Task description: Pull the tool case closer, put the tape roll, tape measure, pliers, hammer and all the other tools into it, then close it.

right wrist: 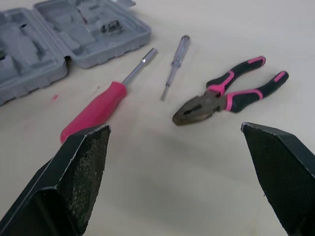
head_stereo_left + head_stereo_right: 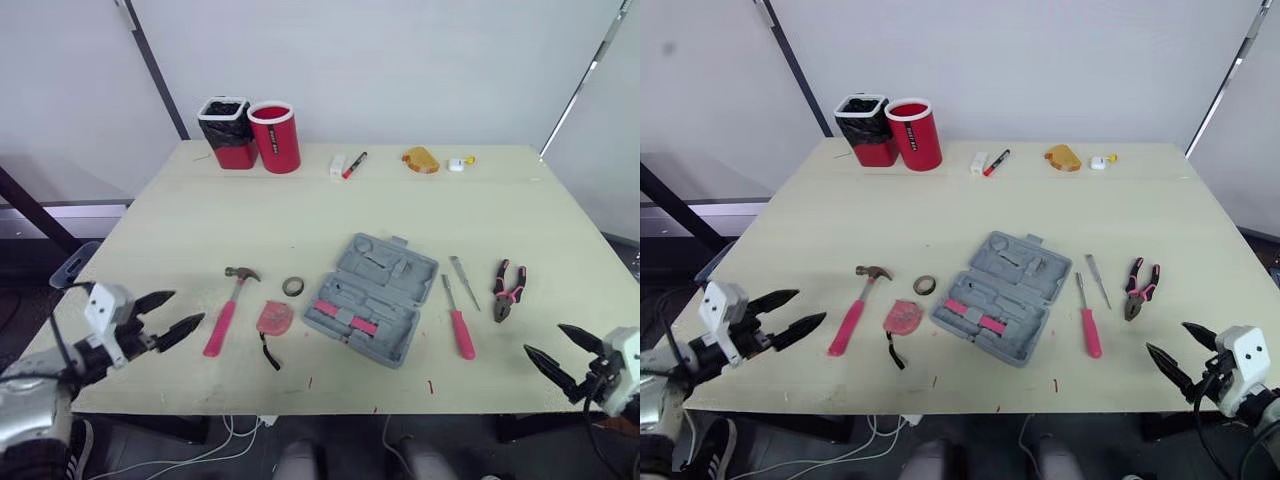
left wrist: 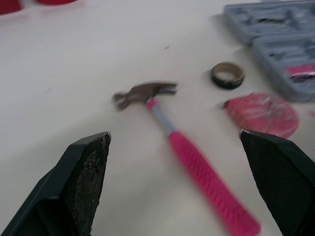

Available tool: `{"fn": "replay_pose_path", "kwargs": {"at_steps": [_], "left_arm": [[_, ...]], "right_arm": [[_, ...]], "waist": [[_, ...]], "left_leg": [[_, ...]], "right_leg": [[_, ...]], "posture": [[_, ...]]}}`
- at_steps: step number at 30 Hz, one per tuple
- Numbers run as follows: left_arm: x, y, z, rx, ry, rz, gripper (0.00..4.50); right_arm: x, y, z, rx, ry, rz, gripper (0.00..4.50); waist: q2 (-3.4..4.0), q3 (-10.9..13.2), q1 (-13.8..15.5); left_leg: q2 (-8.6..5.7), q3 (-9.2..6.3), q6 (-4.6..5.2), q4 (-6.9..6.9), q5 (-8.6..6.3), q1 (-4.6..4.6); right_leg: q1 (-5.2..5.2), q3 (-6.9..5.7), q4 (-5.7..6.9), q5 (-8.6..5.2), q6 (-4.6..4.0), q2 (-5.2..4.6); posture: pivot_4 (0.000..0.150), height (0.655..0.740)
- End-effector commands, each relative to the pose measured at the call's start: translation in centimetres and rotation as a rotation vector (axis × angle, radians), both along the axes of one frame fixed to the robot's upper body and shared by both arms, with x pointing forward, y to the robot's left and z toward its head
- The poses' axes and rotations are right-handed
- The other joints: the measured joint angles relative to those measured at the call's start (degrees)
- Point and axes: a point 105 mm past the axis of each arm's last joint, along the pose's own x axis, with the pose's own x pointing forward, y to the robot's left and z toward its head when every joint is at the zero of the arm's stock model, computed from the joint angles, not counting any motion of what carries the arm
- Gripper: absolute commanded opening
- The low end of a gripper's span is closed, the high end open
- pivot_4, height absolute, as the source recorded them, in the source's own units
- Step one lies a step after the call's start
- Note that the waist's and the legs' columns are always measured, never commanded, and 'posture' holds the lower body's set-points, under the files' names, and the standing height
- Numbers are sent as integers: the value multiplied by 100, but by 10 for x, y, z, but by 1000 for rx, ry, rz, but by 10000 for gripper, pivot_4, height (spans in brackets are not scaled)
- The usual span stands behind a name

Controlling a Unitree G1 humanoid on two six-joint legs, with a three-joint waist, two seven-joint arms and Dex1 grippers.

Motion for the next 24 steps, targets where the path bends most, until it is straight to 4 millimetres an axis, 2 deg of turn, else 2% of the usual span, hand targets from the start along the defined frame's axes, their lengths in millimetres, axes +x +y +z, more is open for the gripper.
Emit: {"fn": "replay_pose_path", "kwargs": {"at_steps": [1, 11, 14, 15, 16, 18, 19, 22, 23, 24], "left_arm": [[21, -23, 13, 55, -15, -125, 44484], [73, -80, 16, 103, -2, -331, 44484], [88, -103, 13, 119, 18, -386, 45000], [90, -107, 12, 119, 22, -394, 45000], [93, -110, 11, 120, 24, -399, 40772], [97, -118, 10, 122, 29, -409, 37174], [98, -121, 9, 124, 33, -417, 32477], [104, -130, 5, 147, 45, -417, 17478], [106, -134, 4, 155, 52, -414, 12463], [107, -136, 3, 161, 57, -413, 8816]], "right_arm": [[12, 13, 15, -12, -24, 29, 45000], [37, 50, 20, -52, 5, 109, 45000], [48, 62, 19, -69, 6, 116, 37968], [50, 64, 19, -71, 7, 115, 33534], [53, 66, 19, -72, 7, 115, 28253], [58, 71, 19, -74, 7, 114, 20870], [59, 73, 19, -75, 8, 115, 18386], [64, 79, 15, -100, 22, 124, 3593], [66, 82, 13, -111, 28, 131, 0], [67, 84, 12, -119, 32, 135, 0]], "waist": [[0, 0, 8], [-2, 1, -11], [-4, 2, 1], [-4, 2, 3], [-4, 2, 2], [-5, 2, -6], [-4, 2, -15], [-5, 2, -13], [-5, 2, -11], [-5, 2, -10]], "left_leg": [[-1, -2, 0, 1, 0, -1], [-3, -15, 1, 6, 0, -16], [-4, -23, 1, 11, 0, -23], [-5, -26, 1, 17, 1, -28], [-5, -27, 1, 19, 0, -29], [-6, -30, 1, 19, 0, -31], [-6, -32, 1, 19, 0, -32], [-6, -35, 1, 19, 0, -33], [-6, -36, 1, 19, 0, -33], [-6, -36, 1, 19, 0, -33]], "right_leg": [[0, -1, 1, 1, 1, 1], [-6, -5, 0, 1, 2, 13], [-7, -11, -2, 2, 3, 15], [-7, -14, -1, 2, 3, 15], [-7, -14, -2, 2, 3, 15], [-7, -15, -2, 2, 3, 15], [-7, -17, -3, 2, 3, 16], [-8, -17, -2, 2, 3, 17], [-8, -17, -2, 2, 3, 17], [-8, -18, -2, 2, 3, 17]], "posture": [[1500, 7400], [1500, 7400], [1500, 7400], [1500, 7400], [1500, 7400], [1500, 7400], [1500, 7400], [1500, 7400], [1500, 7400], [1500, 7400]]}}
